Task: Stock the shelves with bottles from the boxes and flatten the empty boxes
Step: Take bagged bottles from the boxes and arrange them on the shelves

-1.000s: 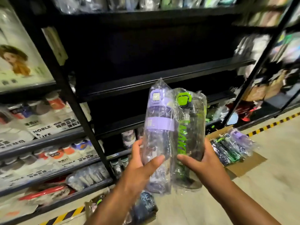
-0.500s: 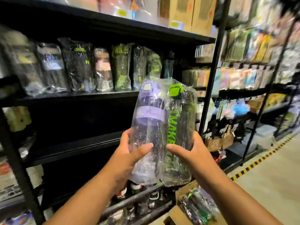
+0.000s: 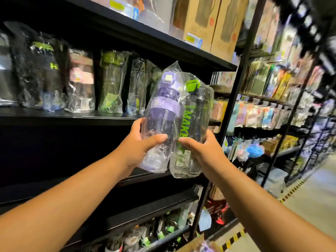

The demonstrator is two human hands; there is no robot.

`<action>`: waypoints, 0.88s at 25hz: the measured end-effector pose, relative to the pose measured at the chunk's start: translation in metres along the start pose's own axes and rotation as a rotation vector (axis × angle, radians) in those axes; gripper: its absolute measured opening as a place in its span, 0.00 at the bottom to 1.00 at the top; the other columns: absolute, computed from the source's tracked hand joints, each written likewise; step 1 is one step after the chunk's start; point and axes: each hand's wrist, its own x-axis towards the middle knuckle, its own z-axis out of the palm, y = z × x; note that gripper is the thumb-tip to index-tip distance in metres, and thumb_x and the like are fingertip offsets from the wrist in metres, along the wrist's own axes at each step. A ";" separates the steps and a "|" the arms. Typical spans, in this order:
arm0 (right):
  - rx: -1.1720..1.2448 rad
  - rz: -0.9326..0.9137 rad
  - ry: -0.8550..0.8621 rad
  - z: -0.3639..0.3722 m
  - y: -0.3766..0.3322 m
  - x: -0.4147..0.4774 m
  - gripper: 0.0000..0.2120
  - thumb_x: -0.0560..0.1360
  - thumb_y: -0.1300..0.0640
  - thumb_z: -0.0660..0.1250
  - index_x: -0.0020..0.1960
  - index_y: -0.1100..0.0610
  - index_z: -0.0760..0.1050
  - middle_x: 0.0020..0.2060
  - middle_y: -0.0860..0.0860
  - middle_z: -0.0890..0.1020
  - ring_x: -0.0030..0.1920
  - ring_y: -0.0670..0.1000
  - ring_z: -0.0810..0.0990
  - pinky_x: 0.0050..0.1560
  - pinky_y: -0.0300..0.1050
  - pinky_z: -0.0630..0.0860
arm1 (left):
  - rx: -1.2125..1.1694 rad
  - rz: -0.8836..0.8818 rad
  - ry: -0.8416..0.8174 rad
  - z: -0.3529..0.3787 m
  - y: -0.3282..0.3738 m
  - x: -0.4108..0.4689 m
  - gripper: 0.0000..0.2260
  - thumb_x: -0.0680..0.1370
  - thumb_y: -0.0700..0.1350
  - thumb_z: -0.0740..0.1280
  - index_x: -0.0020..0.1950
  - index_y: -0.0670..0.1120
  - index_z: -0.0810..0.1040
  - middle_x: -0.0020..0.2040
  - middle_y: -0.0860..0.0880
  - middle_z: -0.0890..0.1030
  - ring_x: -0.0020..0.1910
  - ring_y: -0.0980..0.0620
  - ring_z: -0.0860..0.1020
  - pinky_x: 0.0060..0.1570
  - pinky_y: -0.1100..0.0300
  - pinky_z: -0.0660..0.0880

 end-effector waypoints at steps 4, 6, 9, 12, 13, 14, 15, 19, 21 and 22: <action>-0.016 -0.023 0.016 -0.005 0.016 0.097 0.22 0.72 0.65 0.74 0.61 0.55 0.70 0.50 0.54 0.83 0.39 0.41 0.84 0.31 0.31 0.74 | 0.047 0.030 0.022 -0.007 -0.019 0.095 0.38 0.72 0.44 0.76 0.76 0.52 0.59 0.62 0.49 0.80 0.56 0.55 0.81 0.54 0.61 0.77; 0.000 -0.027 0.031 -0.012 0.025 0.138 0.22 0.72 0.65 0.74 0.58 0.51 0.68 0.49 0.51 0.82 0.39 0.40 0.84 0.34 0.30 0.75 | 0.077 0.034 0.030 -0.010 -0.023 0.136 0.40 0.71 0.46 0.75 0.77 0.52 0.57 0.65 0.50 0.78 0.59 0.54 0.80 0.59 0.57 0.75; 0.030 -0.045 0.053 -0.025 0.039 0.184 0.20 0.72 0.65 0.75 0.57 0.52 0.71 0.47 0.51 0.83 0.40 0.41 0.84 0.38 0.31 0.76 | 0.113 0.015 0.056 -0.010 -0.024 0.177 0.40 0.69 0.51 0.76 0.76 0.58 0.57 0.63 0.55 0.77 0.59 0.54 0.79 0.62 0.51 0.74; 0.055 -0.051 0.107 -0.047 0.061 0.237 0.27 0.70 0.61 0.77 0.65 0.56 0.69 0.52 0.52 0.83 0.43 0.42 0.84 0.38 0.32 0.76 | 0.124 0.008 0.098 -0.006 -0.035 0.210 0.31 0.74 0.50 0.73 0.70 0.60 0.59 0.56 0.61 0.76 0.51 0.63 0.79 0.48 0.60 0.75; 0.049 -0.057 0.121 -0.055 0.066 0.255 0.28 0.70 0.60 0.77 0.65 0.56 0.69 0.52 0.51 0.82 0.41 0.41 0.84 0.37 0.32 0.76 | 0.130 0.008 0.117 -0.004 -0.040 0.220 0.29 0.75 0.49 0.72 0.69 0.61 0.59 0.56 0.62 0.76 0.50 0.64 0.79 0.45 0.61 0.74; 0.032 -0.069 0.127 -0.065 0.071 0.274 0.28 0.70 0.58 0.77 0.66 0.56 0.68 0.51 0.50 0.81 0.41 0.40 0.83 0.37 0.32 0.76 | 0.136 0.008 0.140 -0.002 -0.046 0.230 0.28 0.75 0.49 0.72 0.68 0.61 0.60 0.56 0.62 0.76 0.49 0.64 0.79 0.45 0.61 0.74; 0.013 -0.085 0.129 -0.075 0.076 0.293 0.29 0.70 0.57 0.78 0.66 0.56 0.68 0.52 0.50 0.81 0.44 0.41 0.83 0.41 0.34 0.76 | 0.141 0.015 0.163 0.002 -0.050 0.238 0.29 0.75 0.49 0.73 0.68 0.61 0.60 0.57 0.62 0.77 0.50 0.64 0.80 0.46 0.61 0.75; -0.064 -0.125 0.142 -0.108 0.097 0.364 0.32 0.68 0.53 0.79 0.66 0.55 0.67 0.52 0.50 0.78 0.52 0.48 0.79 0.50 0.42 0.74 | 0.157 0.042 0.221 0.020 -0.064 0.267 0.35 0.67 0.54 0.75 0.71 0.60 0.63 0.61 0.59 0.78 0.54 0.60 0.81 0.50 0.56 0.77; -0.073 -0.131 0.126 -0.121 0.107 0.399 0.31 0.68 0.53 0.79 0.64 0.56 0.66 0.47 0.47 0.75 0.47 0.45 0.76 0.46 0.40 0.72 | 0.183 0.058 0.254 0.035 -0.069 0.282 0.40 0.65 0.55 0.79 0.73 0.60 0.63 0.62 0.59 0.78 0.55 0.60 0.81 0.52 0.55 0.77; -0.085 -0.134 0.117 -0.127 0.112 0.415 0.30 0.68 0.53 0.79 0.62 0.56 0.66 0.45 0.46 0.73 0.44 0.44 0.75 0.42 0.39 0.70 | 0.193 0.064 0.272 0.041 -0.073 0.289 0.43 0.64 0.56 0.80 0.74 0.61 0.62 0.63 0.58 0.78 0.56 0.59 0.81 0.54 0.53 0.77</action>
